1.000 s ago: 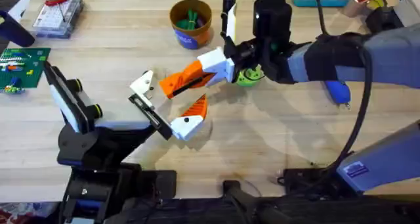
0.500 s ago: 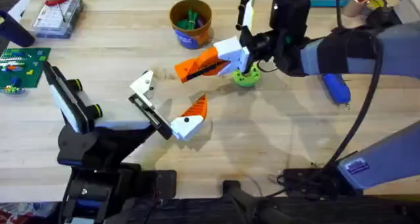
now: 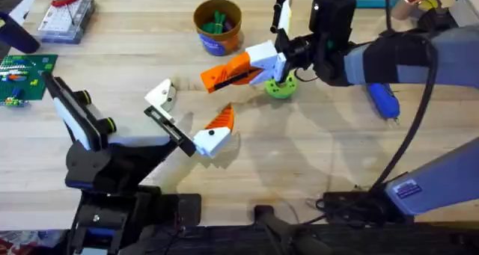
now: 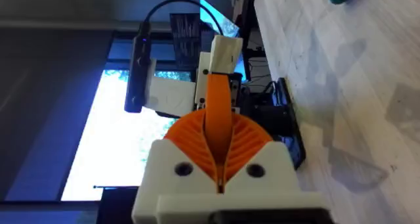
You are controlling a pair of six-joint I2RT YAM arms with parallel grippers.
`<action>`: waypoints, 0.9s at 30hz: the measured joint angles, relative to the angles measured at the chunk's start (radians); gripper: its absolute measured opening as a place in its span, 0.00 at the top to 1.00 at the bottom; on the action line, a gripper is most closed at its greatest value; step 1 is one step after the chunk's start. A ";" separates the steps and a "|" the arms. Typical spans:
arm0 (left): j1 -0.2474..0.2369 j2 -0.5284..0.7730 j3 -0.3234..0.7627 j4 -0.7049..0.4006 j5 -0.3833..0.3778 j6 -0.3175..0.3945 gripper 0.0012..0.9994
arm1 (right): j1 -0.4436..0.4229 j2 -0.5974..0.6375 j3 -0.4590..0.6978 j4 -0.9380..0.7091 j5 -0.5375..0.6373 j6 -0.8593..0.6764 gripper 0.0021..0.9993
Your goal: Pick up the gripper from the table and insert it into the empty holder that is missing its gripper. Then pick up a screw, insert it into the mounting hole, and use the screwdriver to tighten it. Finally, clean up the table by picking up the vegetable and placing it into the bucket.
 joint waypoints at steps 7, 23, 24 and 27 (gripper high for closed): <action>0.000 0.000 0.000 -0.006 0.133 0.020 0.01 | 0.000 0.000 0.000 -0.004 0.000 0.000 0.98; 0.000 0.000 0.000 -0.026 0.318 0.167 0.01 | 0.000 0.000 0.002 -0.005 0.000 0.003 0.98; 0.000 0.000 0.000 -0.026 0.319 0.167 0.01 | 0.000 0.000 0.001 -0.005 0.000 0.003 0.98; 0.000 0.000 0.000 -0.026 0.318 0.169 0.01 | -0.001 0.000 -0.021 0.007 0.000 0.001 0.98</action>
